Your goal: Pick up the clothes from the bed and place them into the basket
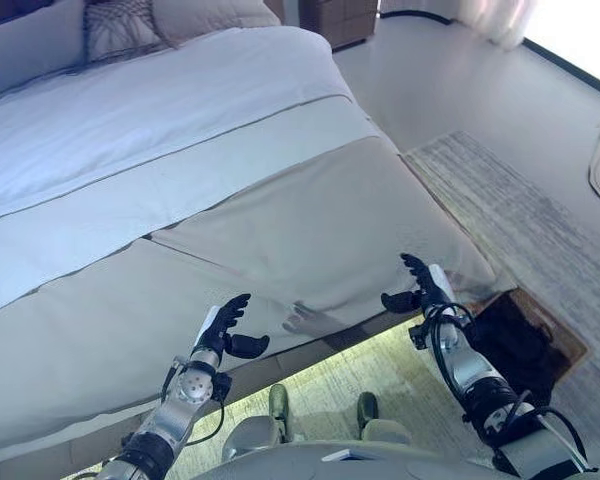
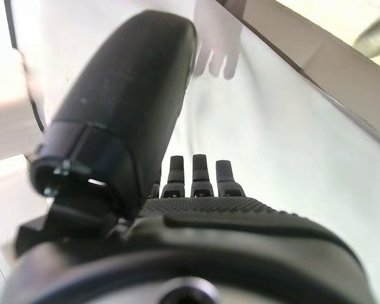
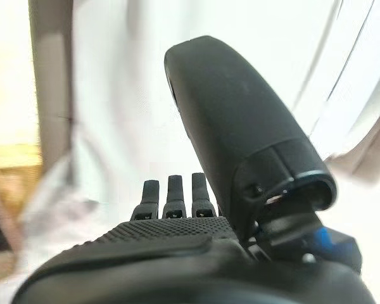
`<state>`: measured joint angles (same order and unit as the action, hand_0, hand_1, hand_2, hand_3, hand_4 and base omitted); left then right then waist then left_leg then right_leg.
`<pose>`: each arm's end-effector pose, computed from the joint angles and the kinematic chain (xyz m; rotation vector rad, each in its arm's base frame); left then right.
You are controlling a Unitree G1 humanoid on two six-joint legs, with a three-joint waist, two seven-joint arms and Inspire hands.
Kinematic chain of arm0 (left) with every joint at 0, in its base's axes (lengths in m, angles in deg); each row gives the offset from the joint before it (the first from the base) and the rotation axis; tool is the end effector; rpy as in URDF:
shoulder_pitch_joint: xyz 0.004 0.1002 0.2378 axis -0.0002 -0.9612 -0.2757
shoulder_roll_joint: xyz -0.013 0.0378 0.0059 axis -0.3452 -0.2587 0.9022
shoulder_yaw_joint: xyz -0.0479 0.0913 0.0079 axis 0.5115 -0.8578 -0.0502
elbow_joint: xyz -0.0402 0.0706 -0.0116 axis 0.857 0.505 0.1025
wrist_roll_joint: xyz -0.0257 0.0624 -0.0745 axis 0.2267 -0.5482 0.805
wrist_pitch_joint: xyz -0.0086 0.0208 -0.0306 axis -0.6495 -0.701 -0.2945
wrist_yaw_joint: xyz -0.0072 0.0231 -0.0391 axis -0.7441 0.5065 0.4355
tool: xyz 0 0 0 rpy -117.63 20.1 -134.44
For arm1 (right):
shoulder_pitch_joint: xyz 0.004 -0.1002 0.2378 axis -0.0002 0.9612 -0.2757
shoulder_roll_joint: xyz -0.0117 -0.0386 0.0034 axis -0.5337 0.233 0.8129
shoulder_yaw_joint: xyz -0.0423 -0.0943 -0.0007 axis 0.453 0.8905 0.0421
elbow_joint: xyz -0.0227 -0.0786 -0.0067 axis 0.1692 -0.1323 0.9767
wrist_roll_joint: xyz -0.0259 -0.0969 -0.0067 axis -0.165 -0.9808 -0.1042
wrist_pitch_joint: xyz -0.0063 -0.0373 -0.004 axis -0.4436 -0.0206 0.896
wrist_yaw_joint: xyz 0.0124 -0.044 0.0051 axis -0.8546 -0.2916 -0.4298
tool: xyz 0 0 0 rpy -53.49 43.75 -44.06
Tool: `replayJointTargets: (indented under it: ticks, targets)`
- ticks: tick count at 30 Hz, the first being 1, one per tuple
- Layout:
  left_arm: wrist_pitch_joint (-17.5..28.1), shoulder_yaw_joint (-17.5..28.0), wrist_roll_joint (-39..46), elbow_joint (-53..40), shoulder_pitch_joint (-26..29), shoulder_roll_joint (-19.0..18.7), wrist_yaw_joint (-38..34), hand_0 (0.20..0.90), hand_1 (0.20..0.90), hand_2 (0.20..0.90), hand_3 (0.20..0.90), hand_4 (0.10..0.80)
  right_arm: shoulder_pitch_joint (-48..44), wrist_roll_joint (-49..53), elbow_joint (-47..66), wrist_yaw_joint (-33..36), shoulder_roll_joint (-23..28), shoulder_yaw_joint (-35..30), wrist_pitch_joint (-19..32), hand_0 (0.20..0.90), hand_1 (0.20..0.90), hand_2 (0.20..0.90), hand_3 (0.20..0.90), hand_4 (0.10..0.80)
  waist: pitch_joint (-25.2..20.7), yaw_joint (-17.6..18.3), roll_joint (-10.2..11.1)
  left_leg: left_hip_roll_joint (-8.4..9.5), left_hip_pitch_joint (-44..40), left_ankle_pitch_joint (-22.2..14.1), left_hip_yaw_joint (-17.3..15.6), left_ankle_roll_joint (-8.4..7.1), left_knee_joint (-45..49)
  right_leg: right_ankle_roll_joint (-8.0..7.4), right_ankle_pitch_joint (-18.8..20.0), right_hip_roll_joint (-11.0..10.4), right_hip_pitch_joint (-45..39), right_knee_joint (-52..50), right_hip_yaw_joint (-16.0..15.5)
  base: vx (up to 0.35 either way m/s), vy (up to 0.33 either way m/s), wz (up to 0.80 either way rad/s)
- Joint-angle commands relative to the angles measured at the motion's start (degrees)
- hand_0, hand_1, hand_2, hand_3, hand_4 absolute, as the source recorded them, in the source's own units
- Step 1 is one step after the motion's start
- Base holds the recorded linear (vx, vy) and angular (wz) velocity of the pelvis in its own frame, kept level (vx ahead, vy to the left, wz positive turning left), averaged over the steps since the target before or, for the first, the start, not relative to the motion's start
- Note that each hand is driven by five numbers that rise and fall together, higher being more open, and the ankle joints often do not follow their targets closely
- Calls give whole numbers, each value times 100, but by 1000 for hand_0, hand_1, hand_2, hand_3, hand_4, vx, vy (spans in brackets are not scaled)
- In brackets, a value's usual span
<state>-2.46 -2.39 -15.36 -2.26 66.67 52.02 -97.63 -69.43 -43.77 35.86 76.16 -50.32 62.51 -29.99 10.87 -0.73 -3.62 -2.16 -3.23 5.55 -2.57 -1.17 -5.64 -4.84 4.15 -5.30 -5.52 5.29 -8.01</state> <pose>0.1455 0.1929 -0.0583 0.4179 0.5670 -0.0702 0.2136 -0.2076 -0.0257 -0.7334 0.3897 -0.0822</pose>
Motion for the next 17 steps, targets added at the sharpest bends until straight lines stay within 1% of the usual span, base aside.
replayJointTargets:
  ticks: [1,4,7,10,17]
  targets:
    - [479,217,-242,398,380,2,-227,900,900,900,900,800,-273,-499,334,126,241,177,286,900,900,900,900,800,-448,-183,208,15,-311,-610,27,-91,64,-28,-182,-64,-56,-38,-158,55,43,20]
    - [342,253,-227,556,392,108,-247,900,900,900,900,800,-240,-484,380,65,176,236,210,900,900,900,900,800,-479,-247,250,6,-292,-589,81,-101,64,-32,-208,-80,-104,-45,-248,46,17,20]
    - [186,310,-122,737,412,250,-262,900,900,900,900,800,-121,-527,447,15,88,294,157,900,900,900,900,800,-495,-341,299,20,-253,-572,209,-98,64,-44,-240,-104,-137,-63,-355,31,15,23]
    - [216,349,-155,849,400,384,-276,900,900,900,900,800,6,-501,463,-30,-25,312,19,900,900,900,900,800,-466,-463,353,38,-245,-553,375,-93,64,-49,-279,-140,-203,-97,-489,26,1,26]
    - [264,384,-277,716,260,325,-80,900,900,900,900,800,174,-346,418,-6,-190,349,-89,900,900,900,900,800,-377,-636,378,55,-215,-503,522,-76,67,-53,-322,-187,-236,-193,-673,9,-18,20]
